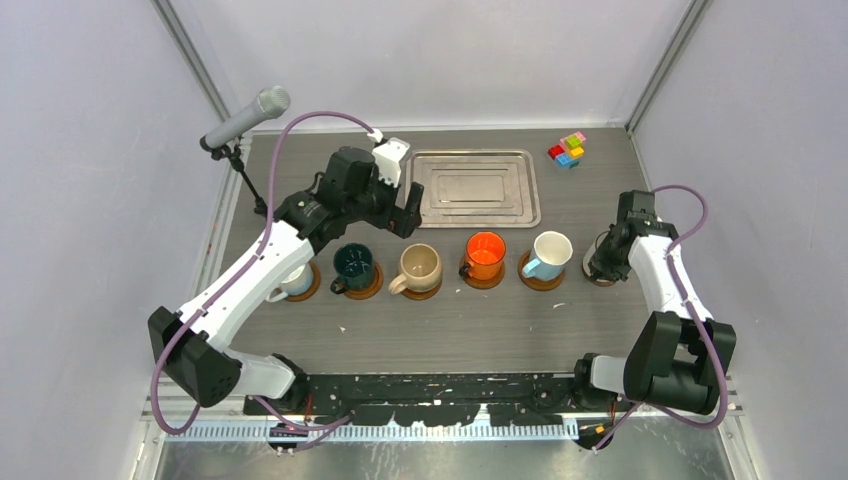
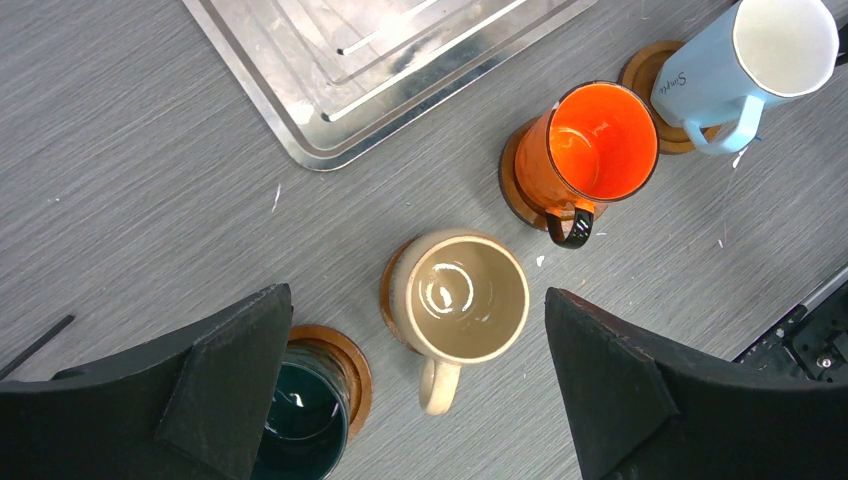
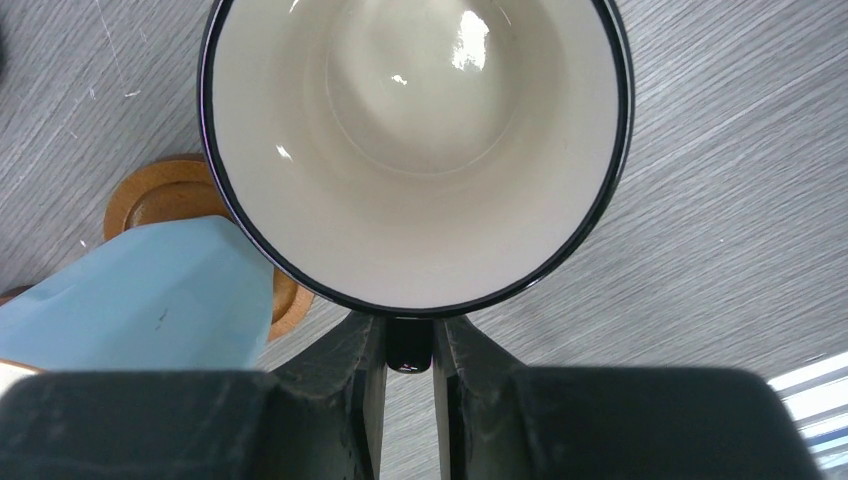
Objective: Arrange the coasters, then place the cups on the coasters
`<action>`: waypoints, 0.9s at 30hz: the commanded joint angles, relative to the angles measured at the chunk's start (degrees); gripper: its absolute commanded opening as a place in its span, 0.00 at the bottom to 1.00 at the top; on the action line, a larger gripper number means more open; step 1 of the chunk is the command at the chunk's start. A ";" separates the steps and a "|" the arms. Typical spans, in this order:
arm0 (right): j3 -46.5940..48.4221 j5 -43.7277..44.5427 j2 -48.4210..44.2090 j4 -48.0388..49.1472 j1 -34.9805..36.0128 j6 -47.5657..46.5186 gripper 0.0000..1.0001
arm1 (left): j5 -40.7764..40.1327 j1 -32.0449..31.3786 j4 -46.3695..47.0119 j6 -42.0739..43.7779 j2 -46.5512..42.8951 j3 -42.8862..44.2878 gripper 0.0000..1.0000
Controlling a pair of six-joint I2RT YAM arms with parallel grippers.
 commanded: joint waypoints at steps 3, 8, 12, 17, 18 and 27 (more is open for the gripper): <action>1.12 0.51 -1.64 -0.42 0.08 0.74 0.32 | 0.85 0.25 1.86 -0.71 -1.50 0.01 1.00; 1.49 2.34 -1.50 -0.65 0.03 1.02 0.33 | 0.77 0.25 1.88 -0.71 -1.43 -0.02 1.00; 2.27 4.54 -0.68 -0.99 0.00 1.16 0.31 | 0.78 0.30 1.96 -0.71 -1.48 0.05 1.00; 2.78 5.36 0.62 -0.89 -0.32 1.12 0.29 | 0.76 0.29 1.91 -0.67 -1.44 0.21 1.00; 2.79 5.36 0.72 -0.89 -0.34 1.16 0.29 | 0.76 0.23 1.91 -0.63 -1.48 0.12 1.00; 2.38 4.36 -0.88 -0.78 -0.49 0.85 0.42 | 0.94 0.31 1.84 -0.47 -0.99 0.27 1.00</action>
